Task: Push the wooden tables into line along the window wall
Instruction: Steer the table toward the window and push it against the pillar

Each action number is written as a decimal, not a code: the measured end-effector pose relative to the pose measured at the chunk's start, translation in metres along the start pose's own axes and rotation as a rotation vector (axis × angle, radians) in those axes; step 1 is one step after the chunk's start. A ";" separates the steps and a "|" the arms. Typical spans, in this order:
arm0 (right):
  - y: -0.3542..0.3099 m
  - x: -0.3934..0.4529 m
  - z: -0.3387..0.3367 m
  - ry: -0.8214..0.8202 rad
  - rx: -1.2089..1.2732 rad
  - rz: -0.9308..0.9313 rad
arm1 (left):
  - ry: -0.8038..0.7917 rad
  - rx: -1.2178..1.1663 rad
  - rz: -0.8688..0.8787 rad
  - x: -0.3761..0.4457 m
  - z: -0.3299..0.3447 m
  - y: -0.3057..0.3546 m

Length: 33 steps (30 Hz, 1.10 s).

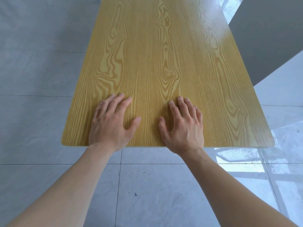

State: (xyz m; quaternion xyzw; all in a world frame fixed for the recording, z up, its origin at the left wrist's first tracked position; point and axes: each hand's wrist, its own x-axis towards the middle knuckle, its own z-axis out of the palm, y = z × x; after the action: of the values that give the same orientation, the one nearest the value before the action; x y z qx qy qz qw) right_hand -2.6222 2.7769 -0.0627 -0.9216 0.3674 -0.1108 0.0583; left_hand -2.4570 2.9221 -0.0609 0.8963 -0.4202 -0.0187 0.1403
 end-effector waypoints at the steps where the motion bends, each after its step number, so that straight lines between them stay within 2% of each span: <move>1: 0.000 0.000 0.000 0.000 0.000 0.000 | 0.001 -0.002 0.000 0.000 0.000 0.000; 13: 0.001 -0.002 -0.002 0.012 0.034 0.005 | -0.028 -0.008 0.007 0.000 -0.003 0.000; 15: -0.002 -0.001 -0.008 -0.050 0.012 0.012 | -0.063 -0.006 0.016 -0.002 -0.007 0.000; 20: -0.012 0.011 -0.044 -0.324 -0.025 0.044 | -0.187 0.049 0.048 -0.003 -0.034 0.003; 29: -0.026 0.033 -0.137 -0.529 0.035 0.006 | -0.378 0.102 -0.001 0.012 -0.129 0.027; 33: -0.032 0.049 -0.161 -0.609 0.041 -0.036 | -0.395 0.142 -0.057 0.023 -0.175 0.029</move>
State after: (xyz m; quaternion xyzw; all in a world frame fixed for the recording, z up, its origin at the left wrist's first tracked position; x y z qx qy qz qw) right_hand -2.6065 2.7619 0.1066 -0.9174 0.3143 0.1622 0.1826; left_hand -2.4376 2.9282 0.1168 0.8943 -0.4144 -0.1683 -0.0089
